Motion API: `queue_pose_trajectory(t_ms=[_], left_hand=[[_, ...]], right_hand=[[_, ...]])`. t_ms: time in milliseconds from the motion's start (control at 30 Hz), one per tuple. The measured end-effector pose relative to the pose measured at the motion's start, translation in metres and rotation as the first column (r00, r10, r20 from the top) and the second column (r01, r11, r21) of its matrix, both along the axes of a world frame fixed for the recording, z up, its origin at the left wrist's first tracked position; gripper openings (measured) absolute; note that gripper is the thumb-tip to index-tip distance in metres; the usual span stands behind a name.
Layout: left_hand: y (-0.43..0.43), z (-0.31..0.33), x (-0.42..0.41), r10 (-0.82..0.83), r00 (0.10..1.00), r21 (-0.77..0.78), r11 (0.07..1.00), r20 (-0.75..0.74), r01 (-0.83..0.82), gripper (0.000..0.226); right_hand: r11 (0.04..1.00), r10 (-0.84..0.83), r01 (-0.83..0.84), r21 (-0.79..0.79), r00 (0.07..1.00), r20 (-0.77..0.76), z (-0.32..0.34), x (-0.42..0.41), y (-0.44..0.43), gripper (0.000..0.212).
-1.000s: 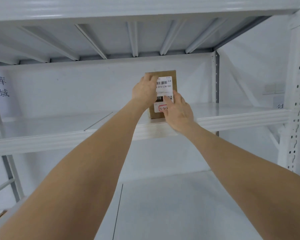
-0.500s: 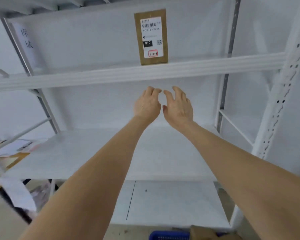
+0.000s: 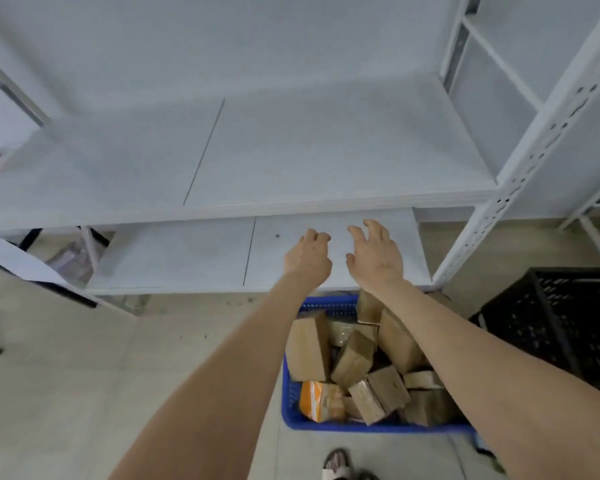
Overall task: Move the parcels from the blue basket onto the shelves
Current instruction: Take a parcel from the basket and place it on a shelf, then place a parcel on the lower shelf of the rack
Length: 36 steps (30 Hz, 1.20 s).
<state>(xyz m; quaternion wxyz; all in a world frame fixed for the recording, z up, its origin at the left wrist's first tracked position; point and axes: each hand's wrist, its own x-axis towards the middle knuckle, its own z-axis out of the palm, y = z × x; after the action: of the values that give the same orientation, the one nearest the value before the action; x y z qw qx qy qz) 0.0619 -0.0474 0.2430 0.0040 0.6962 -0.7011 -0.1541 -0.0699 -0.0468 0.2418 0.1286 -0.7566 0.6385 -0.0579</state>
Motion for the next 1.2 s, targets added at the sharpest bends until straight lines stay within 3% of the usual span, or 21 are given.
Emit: queue_pose_trajectory(t_ms=[167, 400, 533, 700, 900, 1100, 1200], left_hand=[[0.011, -0.119, 0.002, 0.078, 0.996, 0.203, 0.977, -0.052, -0.066, 0.043], [0.018, -0.276, 0.041, 0.451, 0.88, 0.379, 0.848, -0.15, -0.37, 0.038], [0.009, -0.34, 0.065, 0.61, 0.765, 0.418, 0.762, -0.206, -0.495, 0.052], [-0.014, -0.396, 0.088, 0.753, 0.624, 0.491, 0.633, -0.209, -0.599, 0.07], [-0.02, -0.416, 0.097, 0.83, 0.511, 0.529, 0.543, -0.223, -0.652, 0.07], [-0.004, -0.365, 0.089, 0.874, 0.302, 0.571, 0.48, -0.381, -0.666, 0.046], [0.008, -0.319, 0.078, 0.861, 0.192, 0.564, 0.462, -0.472, -0.685, 0.031]], right_hand=[[0.977, -0.029, 0.034, 0.21, 0.999, -0.026, -0.105, -0.011, 0.014, 0.056], [0.85, -0.166, 0.085, 0.52, 0.98, 0.112, -0.255, 0.02, 0.013, 0.06], [0.728, -0.395, 0.127, 0.674, 0.88, 0.262, -0.328, 0.052, 0.003, 0.059], [0.594, -0.56, 0.078, 0.801, 0.755, 0.342, -0.401, 0.083, -0.016, 0.077], [0.534, -0.666, 0.066, 0.843, 0.647, 0.371, -0.423, 0.099, -0.018, 0.058], [0.465, -0.847, 0.203, 0.862, 0.384, 0.366, -0.379, 0.08, -0.008, 0.037], [0.424, -0.896, 0.211, 0.881, 0.24, 0.374, -0.334, 0.066, -0.003, 0.049]])
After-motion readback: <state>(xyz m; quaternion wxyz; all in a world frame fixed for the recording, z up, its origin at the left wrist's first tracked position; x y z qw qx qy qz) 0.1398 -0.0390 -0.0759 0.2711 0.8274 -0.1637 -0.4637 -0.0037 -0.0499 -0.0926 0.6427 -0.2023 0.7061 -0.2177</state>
